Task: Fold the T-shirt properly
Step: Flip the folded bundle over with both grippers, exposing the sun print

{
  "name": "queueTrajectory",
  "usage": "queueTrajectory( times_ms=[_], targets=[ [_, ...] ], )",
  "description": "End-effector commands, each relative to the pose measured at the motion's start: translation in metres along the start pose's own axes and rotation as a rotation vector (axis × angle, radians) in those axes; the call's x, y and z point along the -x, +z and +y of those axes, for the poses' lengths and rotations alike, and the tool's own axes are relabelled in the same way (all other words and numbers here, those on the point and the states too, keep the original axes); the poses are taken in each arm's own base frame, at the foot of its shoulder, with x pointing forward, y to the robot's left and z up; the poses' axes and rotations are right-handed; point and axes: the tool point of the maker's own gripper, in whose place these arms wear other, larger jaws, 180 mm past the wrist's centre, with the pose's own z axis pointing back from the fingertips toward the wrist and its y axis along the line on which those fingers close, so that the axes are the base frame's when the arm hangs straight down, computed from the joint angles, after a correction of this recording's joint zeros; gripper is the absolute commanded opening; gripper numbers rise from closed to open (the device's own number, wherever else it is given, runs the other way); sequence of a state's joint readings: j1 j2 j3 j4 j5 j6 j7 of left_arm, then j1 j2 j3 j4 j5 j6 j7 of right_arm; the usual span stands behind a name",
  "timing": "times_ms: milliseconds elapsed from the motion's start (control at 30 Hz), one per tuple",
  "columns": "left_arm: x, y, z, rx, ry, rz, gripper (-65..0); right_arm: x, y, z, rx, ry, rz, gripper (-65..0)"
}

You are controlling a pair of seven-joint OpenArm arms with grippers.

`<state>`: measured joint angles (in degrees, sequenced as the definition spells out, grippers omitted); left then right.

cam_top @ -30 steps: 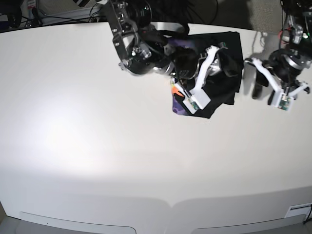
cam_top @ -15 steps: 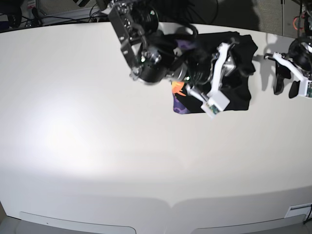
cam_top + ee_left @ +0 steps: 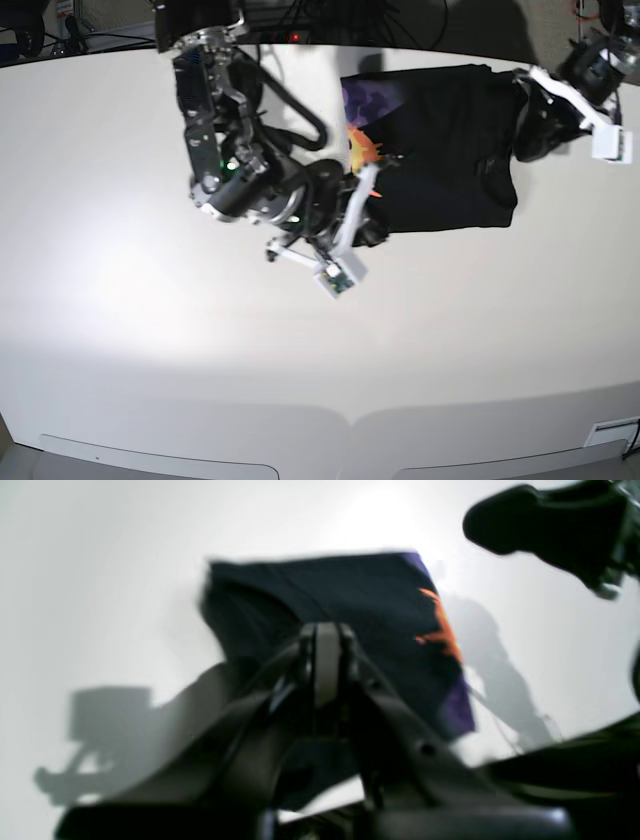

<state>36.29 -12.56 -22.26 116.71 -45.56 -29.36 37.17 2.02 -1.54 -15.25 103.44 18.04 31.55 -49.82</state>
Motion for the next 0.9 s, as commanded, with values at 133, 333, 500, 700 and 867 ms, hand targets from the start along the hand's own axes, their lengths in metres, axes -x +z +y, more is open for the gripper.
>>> queueTrajectory(
  times_ms=[133, 333, 500, 700, 867],
  targets=[
    [0.046, -0.013, -0.006, 0.031, 0.042, 0.086, -65.0, -0.004, -0.009, -0.017, 0.042, 0.025, -0.031, -65.0],
    [0.097, -0.02, 0.033, -0.076, 0.082, 0.177, -65.0, 0.02, -0.041, -0.044, 0.057, -0.006, 0.055, -65.0],
    [0.12, -0.03, 0.072, -0.184, 0.084, 0.219, -65.0, 0.038, -0.053, -0.057, 0.068, -0.018, 0.132, -65.0],
    [0.102, -0.063, 0.103, -0.235, 0.002, 0.182, -65.0, 0.057, -0.046, -0.064, 0.087, -0.01, 0.186, -65.0],
    [0.072, -0.095, 0.123, -0.26, -0.06, 0.142, -65.0, 0.081, -0.039, -0.065, 0.088, -0.016, 0.25, -65.0]
  ],
)
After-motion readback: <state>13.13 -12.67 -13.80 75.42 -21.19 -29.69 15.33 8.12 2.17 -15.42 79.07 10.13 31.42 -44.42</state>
